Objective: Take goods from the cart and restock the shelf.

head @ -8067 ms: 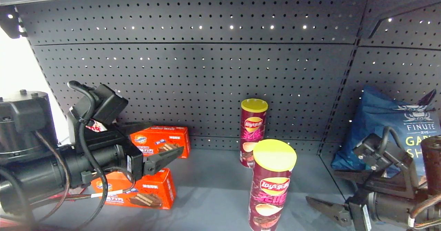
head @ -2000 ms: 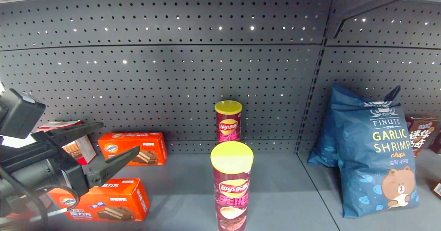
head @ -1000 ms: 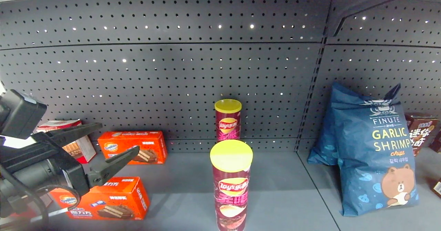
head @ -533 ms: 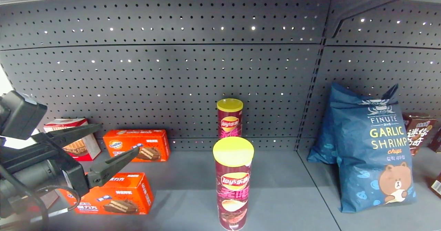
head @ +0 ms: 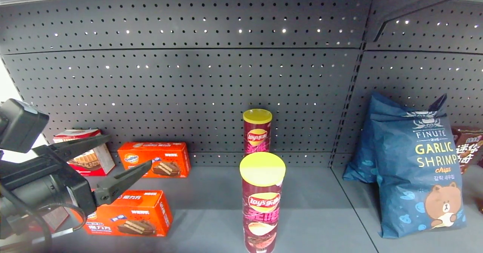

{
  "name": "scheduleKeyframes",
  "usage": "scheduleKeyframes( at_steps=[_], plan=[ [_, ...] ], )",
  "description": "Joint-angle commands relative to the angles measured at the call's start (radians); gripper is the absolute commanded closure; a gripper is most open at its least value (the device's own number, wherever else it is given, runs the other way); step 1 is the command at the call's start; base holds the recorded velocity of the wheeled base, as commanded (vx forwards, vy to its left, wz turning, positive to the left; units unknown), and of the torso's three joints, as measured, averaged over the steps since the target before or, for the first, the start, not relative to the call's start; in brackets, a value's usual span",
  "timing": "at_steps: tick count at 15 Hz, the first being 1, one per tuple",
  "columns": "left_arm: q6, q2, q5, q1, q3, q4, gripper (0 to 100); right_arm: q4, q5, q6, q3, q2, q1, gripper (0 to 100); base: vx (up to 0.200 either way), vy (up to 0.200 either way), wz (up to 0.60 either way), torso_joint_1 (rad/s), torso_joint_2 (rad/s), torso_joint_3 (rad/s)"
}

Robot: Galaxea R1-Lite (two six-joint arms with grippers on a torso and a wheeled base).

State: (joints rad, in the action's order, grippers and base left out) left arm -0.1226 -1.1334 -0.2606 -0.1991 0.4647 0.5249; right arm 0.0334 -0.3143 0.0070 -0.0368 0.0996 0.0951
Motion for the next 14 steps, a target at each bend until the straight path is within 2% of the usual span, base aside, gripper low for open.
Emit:
scheduleKeyframes(
  at_steps=[1, 14],
  plan=[
    [0.0, -0.002, 0.0, 0.001, 0.0, 0.001, 0, 0.0, 0.0, 0.001, 0.0, 0.003, 0.0, 0, 0.0, 0.0, 0.0, 0.0, 0.0, 0.0],
    [0.0, -0.002, 0.0, 0.001, -0.001, 0.001, 0, -0.001, 0.003, -0.001, 0.0, 0.003, 0.0, 0, 0.0, 0.0, 0.0, 0.0, 0.0, 0.0]
  ],
)
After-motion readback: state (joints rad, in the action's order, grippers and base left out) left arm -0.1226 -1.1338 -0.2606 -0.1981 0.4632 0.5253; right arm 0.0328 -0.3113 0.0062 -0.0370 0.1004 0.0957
